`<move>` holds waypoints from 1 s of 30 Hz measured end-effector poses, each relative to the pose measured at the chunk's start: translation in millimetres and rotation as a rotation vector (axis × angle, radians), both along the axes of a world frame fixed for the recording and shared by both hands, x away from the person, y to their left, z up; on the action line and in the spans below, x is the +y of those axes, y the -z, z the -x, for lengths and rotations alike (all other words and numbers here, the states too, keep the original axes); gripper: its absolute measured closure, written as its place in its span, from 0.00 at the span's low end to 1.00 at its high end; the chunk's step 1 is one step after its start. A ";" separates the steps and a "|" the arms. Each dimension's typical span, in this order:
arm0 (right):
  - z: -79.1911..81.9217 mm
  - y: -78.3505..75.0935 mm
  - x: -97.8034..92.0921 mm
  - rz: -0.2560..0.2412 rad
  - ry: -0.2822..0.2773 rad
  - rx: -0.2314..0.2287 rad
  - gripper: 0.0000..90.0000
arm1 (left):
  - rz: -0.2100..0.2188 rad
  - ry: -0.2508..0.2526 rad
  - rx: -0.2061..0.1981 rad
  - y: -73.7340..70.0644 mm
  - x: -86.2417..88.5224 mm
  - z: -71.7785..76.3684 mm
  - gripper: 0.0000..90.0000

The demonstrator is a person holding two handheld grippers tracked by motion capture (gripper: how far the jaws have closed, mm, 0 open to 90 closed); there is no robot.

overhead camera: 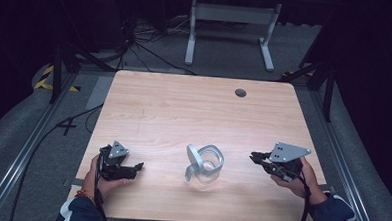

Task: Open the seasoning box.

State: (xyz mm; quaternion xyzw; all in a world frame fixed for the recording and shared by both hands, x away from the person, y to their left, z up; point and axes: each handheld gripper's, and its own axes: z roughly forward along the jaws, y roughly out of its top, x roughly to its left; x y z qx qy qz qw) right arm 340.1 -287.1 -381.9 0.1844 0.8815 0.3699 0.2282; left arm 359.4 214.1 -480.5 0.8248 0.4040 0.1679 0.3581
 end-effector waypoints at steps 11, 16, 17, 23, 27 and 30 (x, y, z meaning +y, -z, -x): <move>2.7 34.0 -49.4 0.021 0.102 0.064 0.65 | -0.005 -0.005 -0.002 -0.3 -1.8 -0.7 0.24; 7.9 52.5 -72.1 0.009 0.159 0.098 0.55 | 0.003 -0.010 -0.003 0.2 -2.5 -0.6 0.24; 9.3 55.4 -75.9 0.000 0.168 0.108 0.52 | 0.004 -0.012 -0.003 0.3 -2.6 -0.5 0.24; 13.0 73.8 -97.2 -0.012 0.228 0.152 0.44 | 0.002 -0.009 -0.002 0.3 -3.0 -0.9 0.24; 17.7 80.9 -109.5 -0.082 0.254 0.173 0.37 | 0.001 -0.009 0.004 0.1 -3.3 -0.6 0.23; 19.1 84.9 -115.3 -0.126 0.282 0.194 0.29 | -0.002 -0.011 0.009 -0.3 -3.4 -0.2 0.23</move>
